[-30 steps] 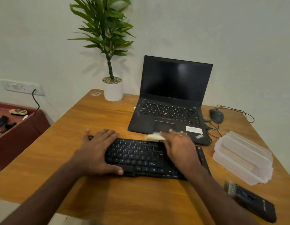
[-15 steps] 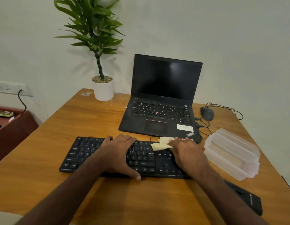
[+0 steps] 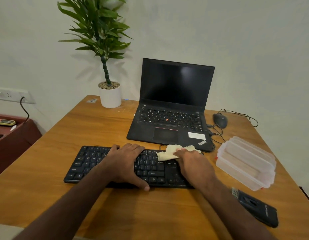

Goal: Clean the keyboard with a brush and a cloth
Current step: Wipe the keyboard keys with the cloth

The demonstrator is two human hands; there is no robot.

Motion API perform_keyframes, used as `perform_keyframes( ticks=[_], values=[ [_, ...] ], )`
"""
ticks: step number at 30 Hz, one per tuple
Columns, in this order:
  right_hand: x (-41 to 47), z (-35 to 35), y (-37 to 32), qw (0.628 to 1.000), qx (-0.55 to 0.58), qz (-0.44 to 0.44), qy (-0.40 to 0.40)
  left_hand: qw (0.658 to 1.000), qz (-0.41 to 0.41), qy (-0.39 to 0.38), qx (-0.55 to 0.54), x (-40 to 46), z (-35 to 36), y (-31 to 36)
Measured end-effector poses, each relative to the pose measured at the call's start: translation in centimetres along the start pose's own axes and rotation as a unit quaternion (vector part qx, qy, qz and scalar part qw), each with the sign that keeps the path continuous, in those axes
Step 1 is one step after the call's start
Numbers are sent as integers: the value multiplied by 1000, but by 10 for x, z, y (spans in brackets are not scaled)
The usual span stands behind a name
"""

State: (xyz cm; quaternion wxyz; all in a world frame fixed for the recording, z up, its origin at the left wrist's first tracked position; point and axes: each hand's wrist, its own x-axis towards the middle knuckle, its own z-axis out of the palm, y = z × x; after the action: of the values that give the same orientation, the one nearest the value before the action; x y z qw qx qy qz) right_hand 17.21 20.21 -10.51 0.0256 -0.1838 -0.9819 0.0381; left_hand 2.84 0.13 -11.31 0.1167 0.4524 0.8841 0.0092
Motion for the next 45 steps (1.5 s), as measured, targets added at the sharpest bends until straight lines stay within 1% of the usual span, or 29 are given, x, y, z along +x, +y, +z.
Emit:
perform_keyframes(
  ticks=[3,6,8,11,13,16,18,19,21,23,24,25,27,28,30,32,35,37,39,40,42,43,44,45],
  values=[
    [3,1,-22,1000,-11,19,15,1000,-2,-1,2,1,0,2],
    [11,8,-53,999,44,-17,25,1000,1,2,14,2,-2,3],
    [15,12,-55,997,63,-32,20,1000,-1,1,16,2,-3,2],
    [11,12,-35,997,59,-39,5,1000,0,-2,8,1,-2,-2],
    [6,8,-17,999,35,-39,1,1000,1,0,-2,0,-1,-3],
    [3,-3,10,1000,-12,-6,10,1000,2,7,-13,-2,1,-5],
    [6,-8,22,999,-12,25,17,1000,1,10,-13,-3,3,-5],
    [8,-12,24,999,9,44,31,1000,2,13,-13,-4,4,-5],
    [11,-20,23,989,76,77,105,1000,5,19,-10,-4,6,-5],
    [13,-25,10,973,117,72,184,1000,8,26,-7,-4,7,-5],
    [14,-24,0,972,124,49,193,1000,8,29,-7,-4,8,-4],
    [14,-19,-12,977,127,17,173,999,8,30,-7,-4,8,-4],
    [13,-2,-36,990,101,-37,88,999,6,32,-8,-4,7,-5],
    [12,6,-42,994,85,-52,48,999,5,32,-10,-4,7,-5],
    [10,10,-39,996,72,-50,16,1000,0,27,-15,-4,6,-5],
    [8,3,-25,997,67,-37,18,1000,-2,19,-17,-5,5,-6],
    [6,-5,8,1000,15,-4,26,1000,3,19,-20,-4,6,-7],
    [6,-8,25,1000,14,8,14,1000,5,21,-21,-4,7,-7],
    [7,-15,32,999,46,13,9,1000,7,21,-17,-4,8,-7],
    [9,-19,33,997,63,26,30,1000,8,20,-15,-4,8,-7],
    [13,-29,32,985,107,57,121,1000,8,22,-14,-3,8,-7],
    [15,-32,30,977,132,64,155,1000,8,23,-13,-3,8,-6],
    [15,-32,25,975,148,57,159,1000,8,23,-13,-2,7,-6],
    [13,-29,18,980,146,36,132,1000,7,21,-14,-2,7,-6]
  ],
)
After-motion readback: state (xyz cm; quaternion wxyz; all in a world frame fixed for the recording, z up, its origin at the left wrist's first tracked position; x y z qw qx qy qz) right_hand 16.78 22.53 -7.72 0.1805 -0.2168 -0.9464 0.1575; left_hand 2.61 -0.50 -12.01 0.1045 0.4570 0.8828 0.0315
